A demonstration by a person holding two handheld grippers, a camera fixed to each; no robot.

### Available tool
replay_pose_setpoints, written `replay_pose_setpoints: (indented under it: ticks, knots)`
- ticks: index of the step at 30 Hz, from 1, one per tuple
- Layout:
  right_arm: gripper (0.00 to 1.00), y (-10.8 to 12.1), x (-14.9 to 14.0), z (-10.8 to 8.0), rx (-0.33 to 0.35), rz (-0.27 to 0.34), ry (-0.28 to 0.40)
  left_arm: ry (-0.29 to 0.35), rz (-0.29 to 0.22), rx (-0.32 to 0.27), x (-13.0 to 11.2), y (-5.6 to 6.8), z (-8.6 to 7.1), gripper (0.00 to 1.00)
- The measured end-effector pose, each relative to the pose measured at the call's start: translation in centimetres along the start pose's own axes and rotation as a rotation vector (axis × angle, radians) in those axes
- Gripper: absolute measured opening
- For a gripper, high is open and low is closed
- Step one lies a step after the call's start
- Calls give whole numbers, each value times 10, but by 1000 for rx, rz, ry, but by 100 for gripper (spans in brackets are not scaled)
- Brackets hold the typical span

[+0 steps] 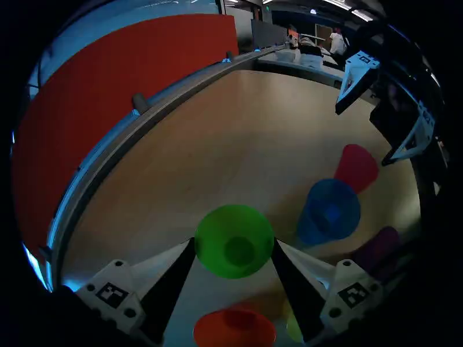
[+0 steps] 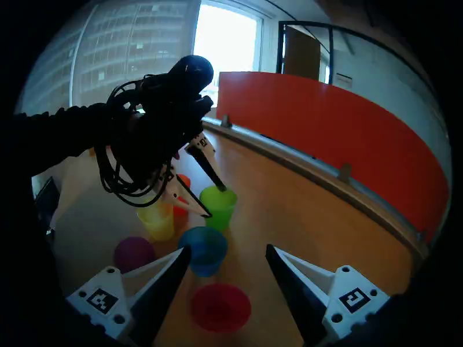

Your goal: Pour water

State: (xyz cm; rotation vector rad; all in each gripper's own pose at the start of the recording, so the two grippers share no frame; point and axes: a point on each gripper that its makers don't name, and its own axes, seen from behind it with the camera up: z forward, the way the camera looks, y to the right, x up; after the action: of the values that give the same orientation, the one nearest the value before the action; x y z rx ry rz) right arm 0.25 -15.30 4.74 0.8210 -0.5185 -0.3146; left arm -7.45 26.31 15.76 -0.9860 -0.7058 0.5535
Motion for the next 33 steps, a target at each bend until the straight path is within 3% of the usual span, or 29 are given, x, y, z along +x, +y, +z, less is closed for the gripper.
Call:
replay_pose_setpoints:
  ticks: [15, 33]
  knots:
    - [100, 1, 0, 0, -3, 2, 0, 56, -48, -4, 8, -4, -4, 89]
    - [100, -4, 13, -2, -6, -12, 3, 116, -42, 58, 18, -11, -47, 89]
